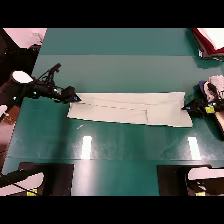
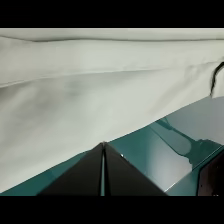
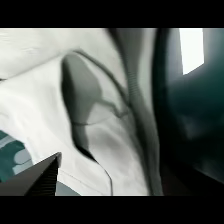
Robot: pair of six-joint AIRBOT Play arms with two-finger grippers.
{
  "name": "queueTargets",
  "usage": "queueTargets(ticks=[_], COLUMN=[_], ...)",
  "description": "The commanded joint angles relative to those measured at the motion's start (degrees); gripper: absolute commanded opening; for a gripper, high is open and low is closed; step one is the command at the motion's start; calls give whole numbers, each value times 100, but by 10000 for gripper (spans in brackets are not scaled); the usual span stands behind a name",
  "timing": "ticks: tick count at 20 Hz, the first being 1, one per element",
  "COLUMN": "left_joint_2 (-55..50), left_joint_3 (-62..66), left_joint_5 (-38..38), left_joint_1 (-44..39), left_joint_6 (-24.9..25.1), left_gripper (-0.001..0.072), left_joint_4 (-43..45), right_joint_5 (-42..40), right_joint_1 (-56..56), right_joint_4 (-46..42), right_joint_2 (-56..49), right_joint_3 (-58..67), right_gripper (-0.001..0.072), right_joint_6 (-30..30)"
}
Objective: Fold the shirts.
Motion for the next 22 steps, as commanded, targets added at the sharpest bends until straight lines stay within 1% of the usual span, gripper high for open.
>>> queueTargets(ticks=[1, 2, 3, 4, 5, 6, 7, 8, 10, 12, 14, 16, 19, 22], left_joint_2=[-4, -4, -9, -9, -9, -9, -9, -22, -306, -807, -1510, -2247, -3126, -3705], left_joint_3=[4, 7, 7, 7, 9, 9, 9, 13, 251, 741, 1473, 2216, 3053, 3558], left_joint_5=[264, 330, 457, 629, 848, 1054, 1259, 1399, 1388, 1211, 1023, 938, 767, 643], left_joint_1=[-527, -673, -804, -946, -1106, -1263, -1429, -1565, -1790, -1987, -2258, -2579, -2966, -3211], left_joint_6=[-22, -122, -299, -413, -459, -461, -461, -461, -463, -474, -472, -479, -647, -756], left_gripper=[32, 31, 31, 30, 30, 30, 30, 30, 30, 30, 30, 30, 30, 30], left_joint_4=[-4, -4, 0, 0, 7, 7, 9, 11, 44, 42, 42, 42, 42, 44], right_joint_5=[4, -81, -179, -203, -208, -170, -66, 48, 129, 168, 483, 713, 745, 927], right_joint_1=[175, 260, 341, 415, 463, 461, 461, 459, 424, 455, 595, 850, 1447, 2234], right_joint_4=[181, 181, 188, 186, 184, 197, 234, 229, 236, 234, 236, 238, 238, 234], right_joint_2=[-310, -310, -304, -304, -304, -304, -304, -273, -44, 420, 861, 1220, 1545, 1574], right_joint_3=[15, 15, 17, 15, 17, 17, 17, 15, 15, 22, 192, 551, 1429, 2361], right_gripper=[621, 558, 552, 490, 321, 131, 15, 14, 13, 13, 12, 12, 12, 12], right_joint_6=[-223, -251, -251, -251, -251, -251, -258, -269, -197, 31, 164, 496, 1290, 1617])
